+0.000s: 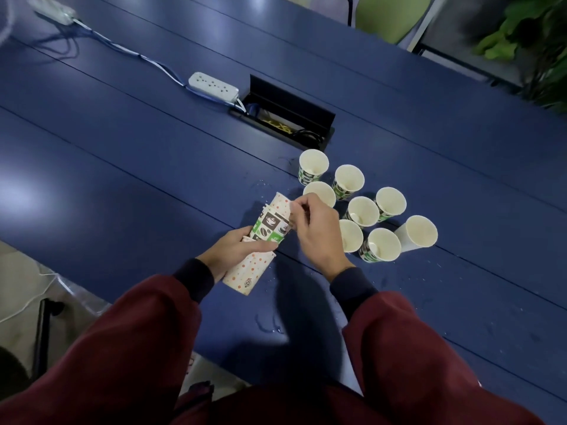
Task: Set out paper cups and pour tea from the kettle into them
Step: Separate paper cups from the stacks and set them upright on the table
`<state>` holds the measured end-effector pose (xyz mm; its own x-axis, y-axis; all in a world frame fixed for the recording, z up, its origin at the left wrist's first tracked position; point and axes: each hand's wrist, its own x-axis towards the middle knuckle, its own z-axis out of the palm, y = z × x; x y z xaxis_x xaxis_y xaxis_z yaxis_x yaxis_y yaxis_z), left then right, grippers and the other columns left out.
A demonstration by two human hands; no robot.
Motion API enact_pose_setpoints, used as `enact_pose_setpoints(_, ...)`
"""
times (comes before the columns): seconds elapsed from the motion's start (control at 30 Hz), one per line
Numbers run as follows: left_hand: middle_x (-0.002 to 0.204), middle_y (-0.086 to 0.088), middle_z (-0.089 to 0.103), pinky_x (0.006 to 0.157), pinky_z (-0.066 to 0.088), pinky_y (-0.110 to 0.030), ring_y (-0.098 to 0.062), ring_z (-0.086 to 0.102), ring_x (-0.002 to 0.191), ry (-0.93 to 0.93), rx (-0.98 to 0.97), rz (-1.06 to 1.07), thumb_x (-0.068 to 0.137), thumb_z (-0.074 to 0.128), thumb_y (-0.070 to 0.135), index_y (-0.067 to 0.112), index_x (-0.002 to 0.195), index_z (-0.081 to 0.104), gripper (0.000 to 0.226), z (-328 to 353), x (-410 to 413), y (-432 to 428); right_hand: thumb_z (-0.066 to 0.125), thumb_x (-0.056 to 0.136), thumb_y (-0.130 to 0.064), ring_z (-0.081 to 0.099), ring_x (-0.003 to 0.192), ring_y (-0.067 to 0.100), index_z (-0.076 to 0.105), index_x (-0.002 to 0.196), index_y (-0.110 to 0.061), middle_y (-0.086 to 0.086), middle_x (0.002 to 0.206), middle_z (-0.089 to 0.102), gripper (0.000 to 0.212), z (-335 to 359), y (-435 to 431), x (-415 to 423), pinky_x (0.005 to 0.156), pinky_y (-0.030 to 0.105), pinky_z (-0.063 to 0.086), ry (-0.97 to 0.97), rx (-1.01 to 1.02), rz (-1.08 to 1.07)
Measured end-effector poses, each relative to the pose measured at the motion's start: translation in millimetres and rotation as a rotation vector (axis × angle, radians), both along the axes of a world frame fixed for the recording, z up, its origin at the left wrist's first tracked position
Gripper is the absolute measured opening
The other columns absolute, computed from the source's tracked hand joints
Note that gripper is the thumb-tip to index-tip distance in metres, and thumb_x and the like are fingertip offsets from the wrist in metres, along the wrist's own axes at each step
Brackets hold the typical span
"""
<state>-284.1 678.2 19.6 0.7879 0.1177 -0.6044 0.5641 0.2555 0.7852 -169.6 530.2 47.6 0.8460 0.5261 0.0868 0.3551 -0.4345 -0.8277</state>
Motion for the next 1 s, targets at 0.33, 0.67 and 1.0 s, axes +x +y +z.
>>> enact_pose_setpoints(0.33,0.095,-0.004,0.075,0.067,0.055,-0.028,-0.016,0.069,0.077,0.094,0.037,0.043,0.081,0.082,0.023,0.011,0.116,0.068,0.04,-3,-9,54,0.054,0.101,-0.009,0.06,0.091,0.026,0.063,0.11,-0.002,0.011,0.104,0.068,0.015,-16,47,12,0.08,0.032,0.044,-0.139,-0.073,-0.028)
enact_pose_setpoints(0.67,0.096,-0.004,0.076,0.072,0.053,-0.028,-0.016,0.07,0.081,0.08,0.086,-0.087,0.079,0.083,0.023,0.015,0.11,0.07,0.034,2,0,80,0.059,0.098,-0.035,0.061,0.084,0.016,0.067,0.097,-0.016,-0.004,0.099,0.066,0.021,-28,64,-13,0.074,0.035,0.048,-0.204,-0.129,-0.041)
enact_pose_setpoints(1.0,0.107,0.001,0.071,0.083,0.057,-0.03,-0.013,0.068,0.092,0.037,0.319,-0.125,0.06,0.094,0.041,0.018,0.118,0.061,0.071,-3,28,49,0.067,0.096,-0.027,0.043,0.057,0.016,0.054,0.073,-0.013,-0.005,0.066,0.049,0.03,-27,18,-33,0.053,0.033,0.034,-0.262,-0.16,-0.216)
